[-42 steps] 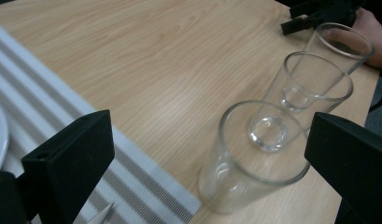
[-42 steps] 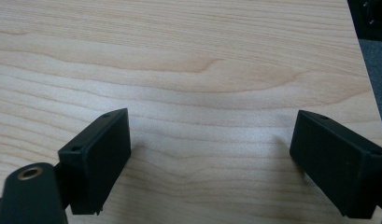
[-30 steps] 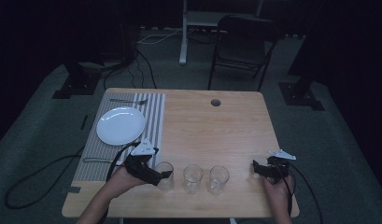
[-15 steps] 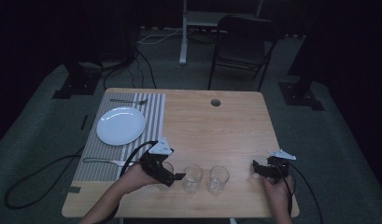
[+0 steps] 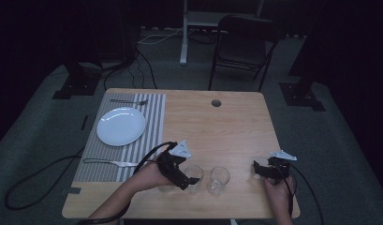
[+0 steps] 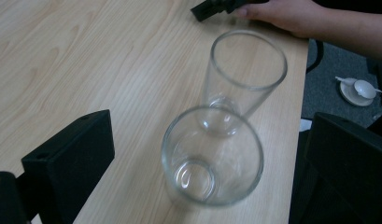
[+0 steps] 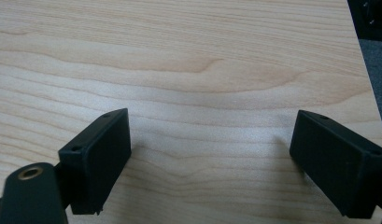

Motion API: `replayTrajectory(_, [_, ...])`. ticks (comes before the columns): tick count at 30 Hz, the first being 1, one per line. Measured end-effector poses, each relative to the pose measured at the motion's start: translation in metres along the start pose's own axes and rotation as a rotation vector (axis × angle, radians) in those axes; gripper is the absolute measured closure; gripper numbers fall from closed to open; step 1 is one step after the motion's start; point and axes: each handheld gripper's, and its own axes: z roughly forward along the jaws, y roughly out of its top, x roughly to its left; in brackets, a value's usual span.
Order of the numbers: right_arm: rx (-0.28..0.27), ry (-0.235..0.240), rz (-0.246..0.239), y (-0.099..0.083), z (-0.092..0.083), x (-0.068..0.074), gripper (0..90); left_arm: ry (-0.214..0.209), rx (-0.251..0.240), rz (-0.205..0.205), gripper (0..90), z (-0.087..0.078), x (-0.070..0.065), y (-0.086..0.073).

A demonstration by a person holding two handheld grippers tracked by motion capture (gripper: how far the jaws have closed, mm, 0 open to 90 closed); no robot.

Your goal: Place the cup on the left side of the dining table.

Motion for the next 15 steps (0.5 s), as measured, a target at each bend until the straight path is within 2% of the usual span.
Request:
replayTrajectory(5, [0.000,0.000,0.000,0.000,0.000,0.000,12.1,-0.013,0.043,0.040,1.9,0.013,-0.006,0.011])
replayTrajectory(10, [0.000,0.000,0.000,0.000,0.000,0.000,12.2,-0.043,0.069,0.053,1.9,0.025,-0.011,0.018])
replayTrajectory(14, [0.000,0.000,0.000,0.000,0.000,0.000,12.2,-0.042,0.093,0.074,1.9,0.034,-0.015,0.026])
replayTrajectory(15, [0.000,0.000,0.000,0.000,0.000,0.000,12.2,-0.052,0.098,0.074,1.9,0.036,-0.016,0.027])
